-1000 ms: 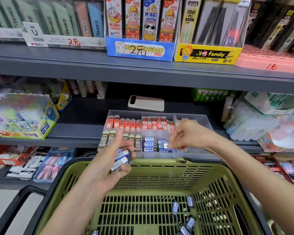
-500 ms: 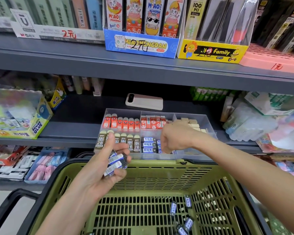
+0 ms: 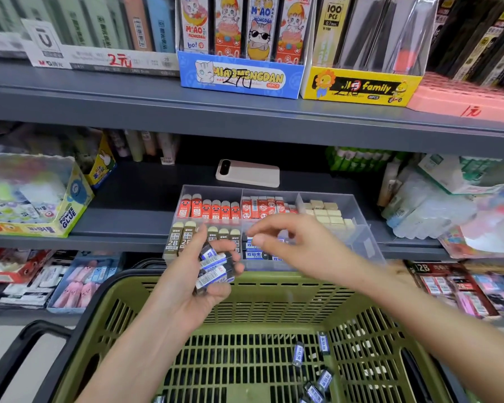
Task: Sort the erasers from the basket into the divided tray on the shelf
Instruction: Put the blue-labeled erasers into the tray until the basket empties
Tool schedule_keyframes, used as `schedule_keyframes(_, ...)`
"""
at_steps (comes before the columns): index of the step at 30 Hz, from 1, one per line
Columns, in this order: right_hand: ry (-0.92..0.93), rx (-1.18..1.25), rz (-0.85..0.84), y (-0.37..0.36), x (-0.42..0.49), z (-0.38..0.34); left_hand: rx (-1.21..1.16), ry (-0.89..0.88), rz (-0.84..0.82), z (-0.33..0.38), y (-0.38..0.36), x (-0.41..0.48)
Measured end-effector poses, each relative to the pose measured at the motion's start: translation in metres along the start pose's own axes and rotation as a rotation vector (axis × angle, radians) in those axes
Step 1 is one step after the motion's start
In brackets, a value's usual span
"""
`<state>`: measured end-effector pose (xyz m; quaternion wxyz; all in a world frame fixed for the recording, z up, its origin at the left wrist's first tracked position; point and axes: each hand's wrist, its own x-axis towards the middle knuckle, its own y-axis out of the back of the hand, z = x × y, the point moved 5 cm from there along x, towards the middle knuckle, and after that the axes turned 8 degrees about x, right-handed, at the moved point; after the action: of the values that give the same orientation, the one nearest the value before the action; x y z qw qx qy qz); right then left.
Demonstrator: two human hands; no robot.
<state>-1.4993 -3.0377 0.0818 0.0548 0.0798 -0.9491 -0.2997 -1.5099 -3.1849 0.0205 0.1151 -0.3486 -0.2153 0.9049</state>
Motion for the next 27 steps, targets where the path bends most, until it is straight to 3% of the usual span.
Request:
schedule_keyframes(2,0.132,0.024,-0.008,-0.013,-0.013,-0.016,-0.015,0.014,0.009,-0.001,-0.001,0.000)
schedule_keyframes(4,0.208,-0.104,0.024,-0.025,-0.019,-0.025,-0.019,0.017,0.000,-0.001,-0.003,0.000)
schedule_keyframes(7,0.221,-0.170,0.107,-0.029,-0.019,-0.028,-0.010,0.025,0.021,-0.001,-0.005,-0.002)
schedule_keyframes(14,0.264,-0.120,-0.067,-0.042,-0.018,-0.038,0.050,0.021,0.144,-0.002,-0.005,-0.003)
schedule_keyframes(20,0.277,-0.223,-0.034,-0.039,-0.020,-0.042,0.120,0.015,0.164,-0.004,-0.011,-0.005)
schedule_keyframes(25,0.059,0.131,0.272,0.019,-0.016,-0.014,0.078,0.022,0.121,0.001,-0.002,-0.004)
schedule_keyframes(27,-0.072,0.124,0.338,0.034,-0.010,0.010,0.038,0.036,0.094,0.002,-0.001,-0.005)
